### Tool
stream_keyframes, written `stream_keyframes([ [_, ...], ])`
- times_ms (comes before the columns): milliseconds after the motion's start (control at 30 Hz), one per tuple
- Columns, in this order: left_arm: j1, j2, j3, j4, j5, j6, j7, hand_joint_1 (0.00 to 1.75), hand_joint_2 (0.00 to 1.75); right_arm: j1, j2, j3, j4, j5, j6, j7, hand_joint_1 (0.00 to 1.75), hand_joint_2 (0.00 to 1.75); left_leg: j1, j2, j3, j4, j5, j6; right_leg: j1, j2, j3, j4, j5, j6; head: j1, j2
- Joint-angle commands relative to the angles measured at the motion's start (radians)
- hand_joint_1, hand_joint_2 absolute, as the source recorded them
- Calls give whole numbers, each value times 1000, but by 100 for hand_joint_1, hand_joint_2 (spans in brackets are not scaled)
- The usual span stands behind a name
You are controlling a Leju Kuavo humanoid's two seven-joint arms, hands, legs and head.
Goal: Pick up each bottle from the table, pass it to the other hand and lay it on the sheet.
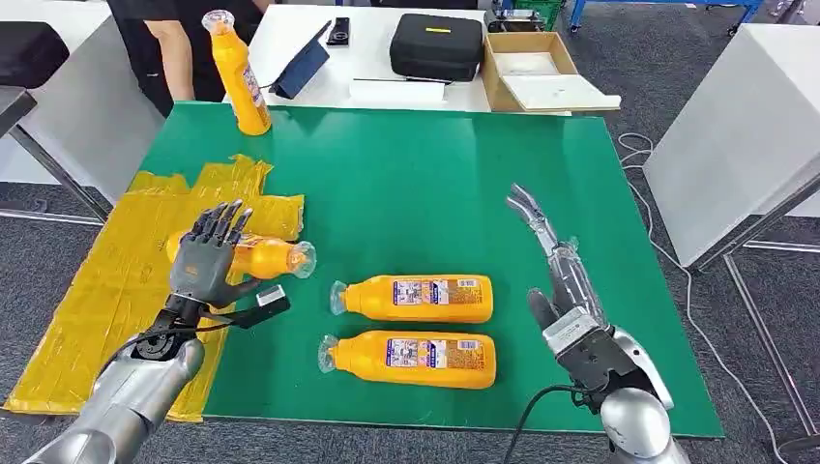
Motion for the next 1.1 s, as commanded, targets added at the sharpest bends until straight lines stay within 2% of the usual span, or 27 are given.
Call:
stream_keyframes([
  [33, -70, -12, -36, 96, -26, -34, 41, 0, 0, -29, 8, 10, 62, 28, 9, 12, 0, 0, 1, -2, 1, 0, 0, -3, 1, 0, 2, -1, 0, -1, 0, 0],
  [133, -70, -14, -24, 74, 8, -47, 31, 0, 0, -39, 10, 27, 90, 55, 15, 27, 0, 0, 2, -2, 3, 0, -1, -4, 1, 2, 3, -1, 0, -2, 0, 0],
  [200, -57, -29, 9, 23, 108, -47, -23, 0, 0, -37, 6, 41, 92, 95, 15, 54, 0, 0, 2, -3, 3, 0, -1, -5, 1, 2, 4, -1, -1, -2, 0, 0],
  [233, -42, -52, 56, -54, 268, -52, -104, 0, 0, -46, -5, 69, 97, 156, 16, 94, 0, 175, 1, -2, 1, 0, 0, -3, 1, 1, 2, -1, 0, -1, 0, 0],
  [300, -25, -43, 58, -142, 327, -44, -111, 0, 0, -79, -18, 119, 127, 230, 12, 123, 0, 175, 2, -2, 1, 0, 0, -3, 1, 1, 2, 0, 0, -1, 0, 0],
  [367, 25, -35, 93, -294, 495, -43, -161, 0, 0, -113, -27, 172, 179, 255, 2, 134, 0, 175, 2, 0, 0, 1, -1, -3, 1, 3, 1, 0, 0, -1, 1, 0],
  [400, 60, -43, 134, -393, 665, -59, -209, 0, 0, -137, -42, 211, 217, 263, -9, 129, 0, 175, 2, 0, 1, 1, -2, -4, 1, 4, 2, 0, 0, -2, 1, 0],
  [467, 86, -40, 173, -493, 841, -79, -241, 0, 0, -170, -50, 259, 270, 275, -22, 133, 0, 175, 2, 3, 2, 1, -2, -5, 1, 7, 3, 0, 0, -2, 0, 0],
  [600, 94, -40, 230, -608, 1152, -110, -324, 0, 0, -217, -37, 362, 350, 414, -48, 192, 0, 175, 3, 3, 3, 2, -2, -6, 2, 8, 3, 0, 0, -3, 0, 0],
  [767, 84, -46, 209, -614, 1163, -108, -330, 0, 0, -211, -27, 376, 367, 440, -44, 219, 0, 175, 2, 0, 1, 0, 0, -3, 2, 3, 2, 0, 0, -2, 0, 0],
  [800, 82, -42, 201, -608, 1161, -106, -337, 0, 0, -210, -29, 374, 365, 445, -42, 225, 0, 175, 4, -2, 5, 0, -2, -8, 2, 5, 6, 0, -1, -4, 0, 0],
  [867, 66, -41, 172, -585, 1156, -106, -343, 0, 0, -202, -30, 374, 370, 459, -26, 243, 0, 175, 2, 0, 2, 0, 0, -3, 1, 3, 2, 0, 0, -1, 0, 0],
  [1100, 26, -56, 141, -520, 1158, -100, -328, 0, 0, -196, -55, 414, 372, 464, -14, 254, 0, 175, 2, -2, 2, 0, 0, -3, 1, 1, 2, 0, 0, -2, 0, 0],
])
